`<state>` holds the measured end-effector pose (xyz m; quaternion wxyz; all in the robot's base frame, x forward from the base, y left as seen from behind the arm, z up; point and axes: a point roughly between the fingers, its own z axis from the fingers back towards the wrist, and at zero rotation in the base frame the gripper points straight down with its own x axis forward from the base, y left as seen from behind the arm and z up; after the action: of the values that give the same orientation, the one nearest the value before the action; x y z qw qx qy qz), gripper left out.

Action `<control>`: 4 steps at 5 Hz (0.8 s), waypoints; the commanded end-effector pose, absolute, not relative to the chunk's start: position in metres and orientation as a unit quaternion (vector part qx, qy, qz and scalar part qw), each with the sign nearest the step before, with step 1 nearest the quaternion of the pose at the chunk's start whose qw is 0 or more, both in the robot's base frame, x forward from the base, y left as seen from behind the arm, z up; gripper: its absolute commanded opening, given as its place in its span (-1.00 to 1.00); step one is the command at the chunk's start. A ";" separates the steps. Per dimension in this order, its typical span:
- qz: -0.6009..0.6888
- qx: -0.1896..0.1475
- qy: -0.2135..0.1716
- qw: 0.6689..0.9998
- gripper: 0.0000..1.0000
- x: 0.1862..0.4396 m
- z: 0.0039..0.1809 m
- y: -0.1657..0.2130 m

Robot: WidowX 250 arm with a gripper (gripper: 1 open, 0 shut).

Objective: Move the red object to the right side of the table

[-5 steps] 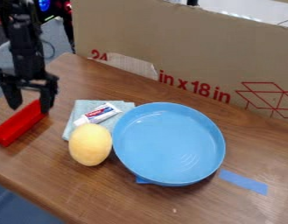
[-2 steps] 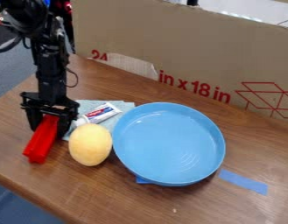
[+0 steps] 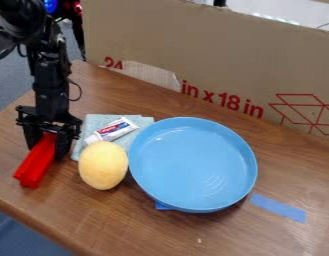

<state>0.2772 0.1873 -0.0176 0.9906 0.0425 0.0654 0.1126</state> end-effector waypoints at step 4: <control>0.104 0.031 0.034 0.994 -1.00 0.305 0.030 0.154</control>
<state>0.2963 0.1502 0.0002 0.9915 0.0148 0.0760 0.1047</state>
